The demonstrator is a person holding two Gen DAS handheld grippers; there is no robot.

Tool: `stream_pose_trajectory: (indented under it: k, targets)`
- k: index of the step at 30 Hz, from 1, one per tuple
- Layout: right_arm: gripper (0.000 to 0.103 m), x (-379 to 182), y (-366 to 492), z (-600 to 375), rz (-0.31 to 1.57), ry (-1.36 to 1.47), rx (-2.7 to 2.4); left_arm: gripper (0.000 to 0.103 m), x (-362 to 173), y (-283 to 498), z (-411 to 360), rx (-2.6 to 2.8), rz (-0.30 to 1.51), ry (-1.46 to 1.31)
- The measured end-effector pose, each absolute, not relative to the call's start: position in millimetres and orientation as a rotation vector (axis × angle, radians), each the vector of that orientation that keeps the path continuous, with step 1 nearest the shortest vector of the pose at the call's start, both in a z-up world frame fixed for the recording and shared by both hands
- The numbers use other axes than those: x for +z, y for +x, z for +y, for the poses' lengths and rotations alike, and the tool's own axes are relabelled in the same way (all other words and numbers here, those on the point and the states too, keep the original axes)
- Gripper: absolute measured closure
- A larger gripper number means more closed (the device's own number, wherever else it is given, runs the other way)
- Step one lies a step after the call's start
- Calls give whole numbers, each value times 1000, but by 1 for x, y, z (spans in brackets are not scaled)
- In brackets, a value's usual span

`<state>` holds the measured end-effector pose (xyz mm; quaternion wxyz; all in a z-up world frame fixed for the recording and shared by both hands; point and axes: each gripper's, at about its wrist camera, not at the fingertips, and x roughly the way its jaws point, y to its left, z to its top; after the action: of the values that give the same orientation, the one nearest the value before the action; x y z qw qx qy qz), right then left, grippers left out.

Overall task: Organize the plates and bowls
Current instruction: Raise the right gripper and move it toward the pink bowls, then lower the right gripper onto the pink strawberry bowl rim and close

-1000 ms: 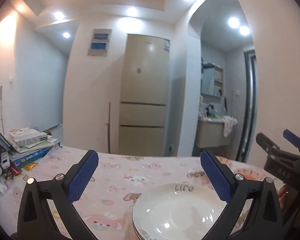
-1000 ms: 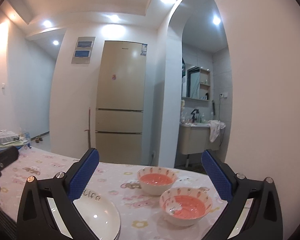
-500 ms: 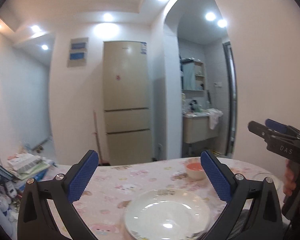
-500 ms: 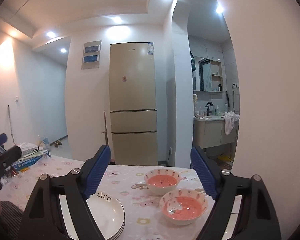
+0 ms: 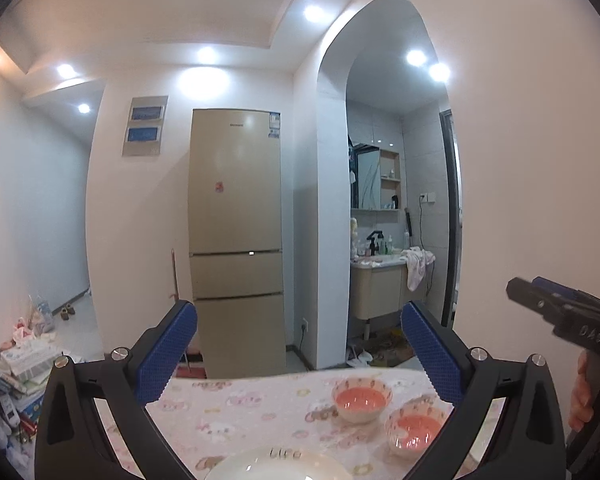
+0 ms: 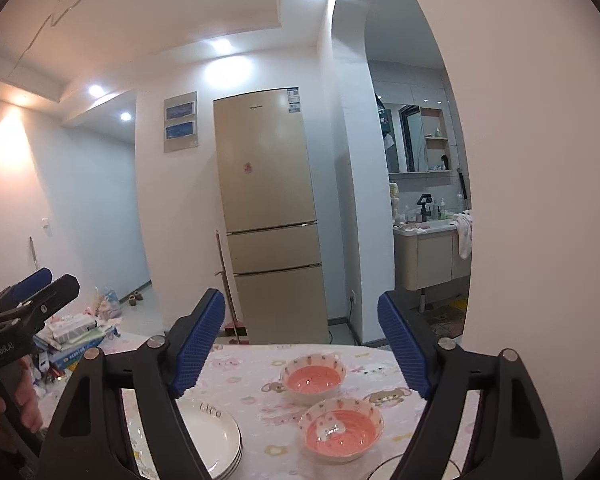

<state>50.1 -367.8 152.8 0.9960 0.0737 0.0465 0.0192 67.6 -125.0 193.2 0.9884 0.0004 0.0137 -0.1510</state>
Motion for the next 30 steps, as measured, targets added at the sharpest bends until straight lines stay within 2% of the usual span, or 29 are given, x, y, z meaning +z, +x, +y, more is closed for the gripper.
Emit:
stream_pose_trajectory:
  k: [3, 8, 15, 20, 23, 25, 27, 29, 30]
  targets:
    - [27, 181, 62, -381, 56, 193, 41, 0, 213, 90, -144, -339, 41, -32]
    - [27, 205, 117, -397, 145, 226, -47, 0, 231, 128, -195, -328, 90, 86]
    - [27, 194, 186, -421, 242, 224, -199, 0, 224, 219, -218, -344, 273, -33]
    - [29, 166, 204, -439, 253, 306, -225, 1, 183, 260, -215, -326, 359, -75]
    - [29, 143, 220, -438, 302, 303, -234, 11, 150, 282, -217, -322, 437, -66]
    - [37, 133, 238, -435, 371, 295, -228, 12, 130, 296, -217, -339, 488, -79]
    - [37, 123, 249, -433, 415, 318, -179, 15, 117, 309, -214, -345, 535, -123]
    - [37, 117, 258, -427, 452, 306, -138, 38, 105, 323, -211, -337, 583, -175]
    - [37, 112, 263, -423, 471, 285, -145, 39, 100, 329, -212, -336, 610, -180]
